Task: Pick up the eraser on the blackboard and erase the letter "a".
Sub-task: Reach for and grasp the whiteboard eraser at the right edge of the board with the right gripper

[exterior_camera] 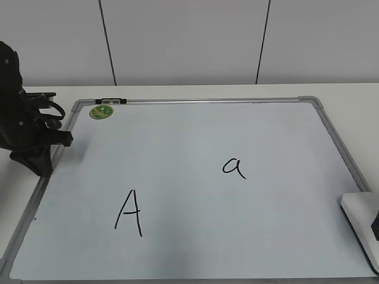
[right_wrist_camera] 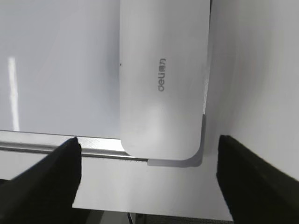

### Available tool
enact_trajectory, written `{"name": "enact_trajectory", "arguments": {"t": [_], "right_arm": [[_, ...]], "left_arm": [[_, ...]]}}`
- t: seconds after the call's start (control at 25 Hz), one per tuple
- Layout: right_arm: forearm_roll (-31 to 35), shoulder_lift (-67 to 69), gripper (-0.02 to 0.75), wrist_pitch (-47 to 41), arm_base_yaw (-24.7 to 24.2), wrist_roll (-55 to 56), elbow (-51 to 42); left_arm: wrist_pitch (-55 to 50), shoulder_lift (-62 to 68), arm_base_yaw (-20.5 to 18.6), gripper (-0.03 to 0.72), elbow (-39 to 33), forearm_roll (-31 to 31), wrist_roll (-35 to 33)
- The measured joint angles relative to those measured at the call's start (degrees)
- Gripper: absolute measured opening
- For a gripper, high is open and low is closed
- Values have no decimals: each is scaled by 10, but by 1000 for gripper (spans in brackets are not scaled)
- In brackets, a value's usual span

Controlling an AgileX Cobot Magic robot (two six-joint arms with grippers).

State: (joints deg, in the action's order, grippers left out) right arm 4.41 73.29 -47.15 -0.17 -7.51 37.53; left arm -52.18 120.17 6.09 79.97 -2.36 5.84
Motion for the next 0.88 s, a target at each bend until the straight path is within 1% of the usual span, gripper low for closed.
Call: {"name": "enact_trajectory", "arguments": {"t": [0.44,0.88], "right_arm": [[-9,131,675,8,0,-1,76],[-9,198,669,15,0,-1,80]], "left_arm": [[0,0,0,27,0,-1,0],[0,0,0,27,1,-2,0]]}}
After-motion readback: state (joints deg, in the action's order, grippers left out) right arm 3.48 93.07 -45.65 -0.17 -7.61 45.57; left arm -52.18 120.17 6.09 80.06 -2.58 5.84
